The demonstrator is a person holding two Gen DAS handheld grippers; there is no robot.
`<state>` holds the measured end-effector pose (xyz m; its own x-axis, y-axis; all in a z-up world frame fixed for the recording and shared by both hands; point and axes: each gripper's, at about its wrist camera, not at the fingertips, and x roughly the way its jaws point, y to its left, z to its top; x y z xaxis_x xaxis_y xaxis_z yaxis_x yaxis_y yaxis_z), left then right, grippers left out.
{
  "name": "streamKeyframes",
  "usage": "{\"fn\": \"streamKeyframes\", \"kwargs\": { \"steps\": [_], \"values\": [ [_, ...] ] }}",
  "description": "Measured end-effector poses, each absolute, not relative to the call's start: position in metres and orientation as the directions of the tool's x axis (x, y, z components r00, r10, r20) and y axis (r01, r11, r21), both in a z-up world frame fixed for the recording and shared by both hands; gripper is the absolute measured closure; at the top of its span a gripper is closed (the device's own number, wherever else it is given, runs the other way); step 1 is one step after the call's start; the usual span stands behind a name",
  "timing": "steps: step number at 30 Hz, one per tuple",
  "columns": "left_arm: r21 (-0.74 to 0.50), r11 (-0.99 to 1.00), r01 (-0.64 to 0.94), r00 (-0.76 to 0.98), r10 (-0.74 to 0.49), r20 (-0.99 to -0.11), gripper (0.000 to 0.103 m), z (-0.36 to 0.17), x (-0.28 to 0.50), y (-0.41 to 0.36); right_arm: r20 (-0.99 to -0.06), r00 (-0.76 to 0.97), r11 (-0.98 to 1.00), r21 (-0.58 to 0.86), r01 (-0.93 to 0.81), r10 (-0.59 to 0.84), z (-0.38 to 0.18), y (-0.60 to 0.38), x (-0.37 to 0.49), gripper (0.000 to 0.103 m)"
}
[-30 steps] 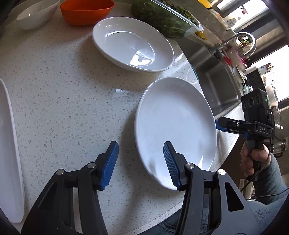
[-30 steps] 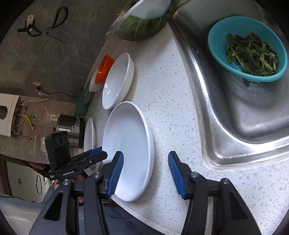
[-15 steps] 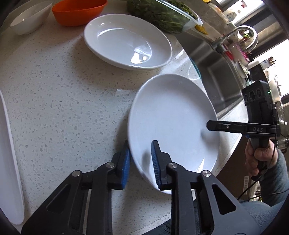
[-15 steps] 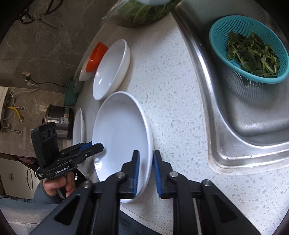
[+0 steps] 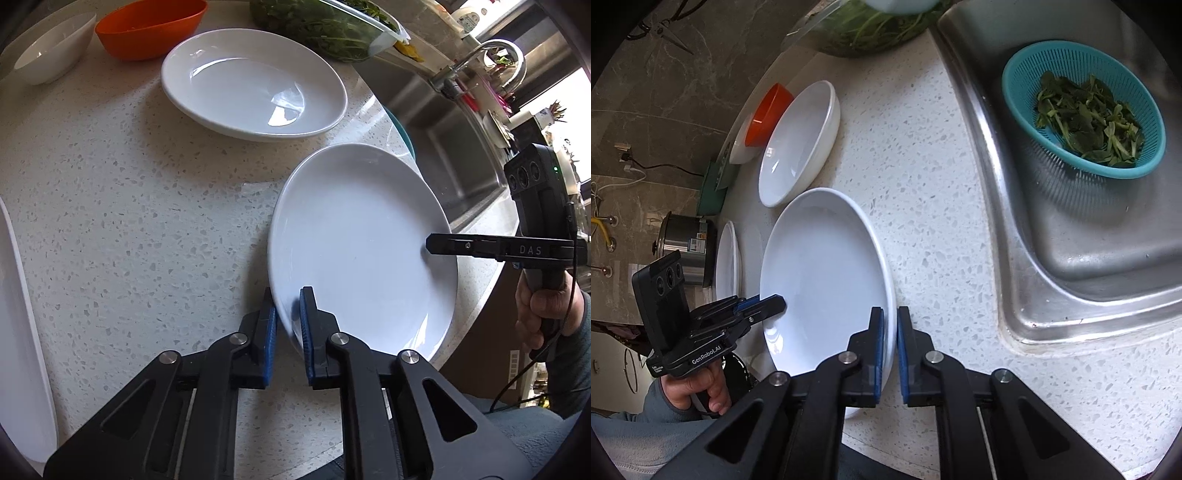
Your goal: Organize plates and bowls
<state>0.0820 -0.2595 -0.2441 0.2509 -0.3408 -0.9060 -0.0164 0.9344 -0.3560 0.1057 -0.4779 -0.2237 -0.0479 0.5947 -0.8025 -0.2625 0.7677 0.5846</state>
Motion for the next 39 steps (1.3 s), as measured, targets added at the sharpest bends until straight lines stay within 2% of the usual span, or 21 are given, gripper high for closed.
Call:
{"fn": "streamKeyframes", "kwargs": {
  "steps": [11,20,39],
  "values": [
    [-0.359,0.933,-0.011,0.257,-0.344,-0.903,0.093,-0.236,0.081,-0.259,-0.812,-0.032,0.781,0.570,-0.257,0.582,-0.209,-0.474,0.103,0.094],
    [-0.350,0.936,-0.025,0.287,-0.329,-0.900,0.093,-0.202,0.072,-0.245,-0.804,-0.037,0.765,0.577,-0.285,0.593,-0.184,-0.455,0.101,0.093],
    [-0.344,0.920,-0.190,0.379,-0.254,-0.890,0.093,-0.157,0.014,-0.139,-0.785,-0.119,0.684,0.594,-0.423,0.607,-0.152,-0.342,0.088,0.091]
  ]
}}
